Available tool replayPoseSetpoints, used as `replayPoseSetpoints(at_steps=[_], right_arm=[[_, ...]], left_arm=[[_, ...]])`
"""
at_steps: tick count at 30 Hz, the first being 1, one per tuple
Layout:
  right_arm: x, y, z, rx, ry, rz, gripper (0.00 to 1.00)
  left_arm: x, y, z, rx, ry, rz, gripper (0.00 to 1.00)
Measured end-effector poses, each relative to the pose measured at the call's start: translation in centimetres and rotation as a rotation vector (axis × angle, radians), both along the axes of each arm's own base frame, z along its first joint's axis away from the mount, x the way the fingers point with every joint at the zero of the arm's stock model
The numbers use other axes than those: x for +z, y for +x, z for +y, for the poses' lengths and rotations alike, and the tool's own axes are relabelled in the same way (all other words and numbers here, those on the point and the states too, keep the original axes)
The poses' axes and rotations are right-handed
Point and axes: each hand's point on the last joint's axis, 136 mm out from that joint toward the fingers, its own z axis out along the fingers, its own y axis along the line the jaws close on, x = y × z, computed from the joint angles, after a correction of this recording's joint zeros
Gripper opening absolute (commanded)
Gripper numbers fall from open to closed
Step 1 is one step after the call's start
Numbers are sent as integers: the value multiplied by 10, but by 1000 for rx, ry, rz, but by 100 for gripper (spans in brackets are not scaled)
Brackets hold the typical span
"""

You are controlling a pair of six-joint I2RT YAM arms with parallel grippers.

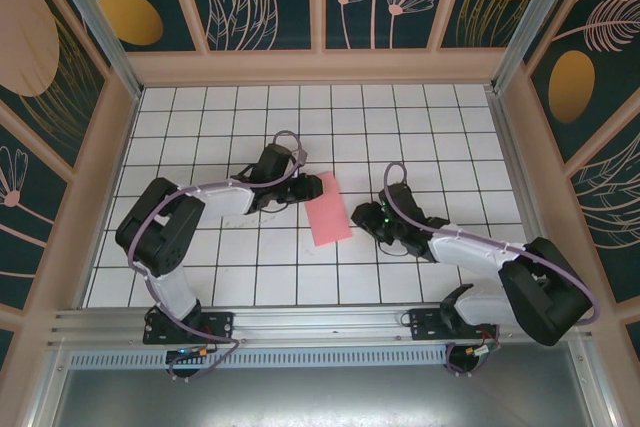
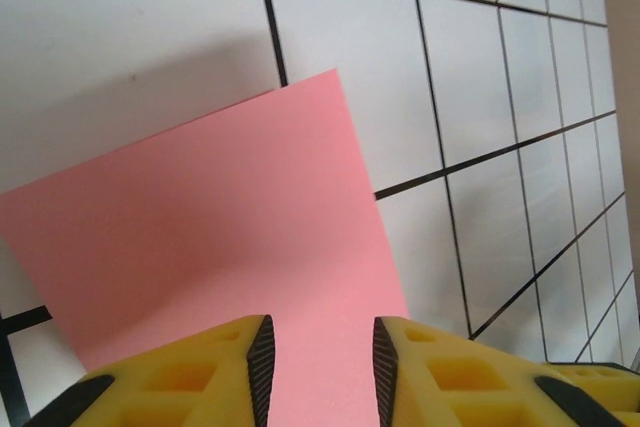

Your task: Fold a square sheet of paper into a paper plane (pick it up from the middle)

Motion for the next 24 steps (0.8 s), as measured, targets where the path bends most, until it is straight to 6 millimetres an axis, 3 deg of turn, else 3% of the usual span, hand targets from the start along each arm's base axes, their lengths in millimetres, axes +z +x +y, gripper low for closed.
replayPoseSetpoints(at_steps=[10, 24], right_arm=[[-15, 13, 14, 114, 23, 33, 50], [-18, 45, 54, 302, 63, 1, 48]], left_arm=[[-3, -12, 11, 12, 22, 10, 37], [22, -25, 25, 40, 0, -46, 41]])
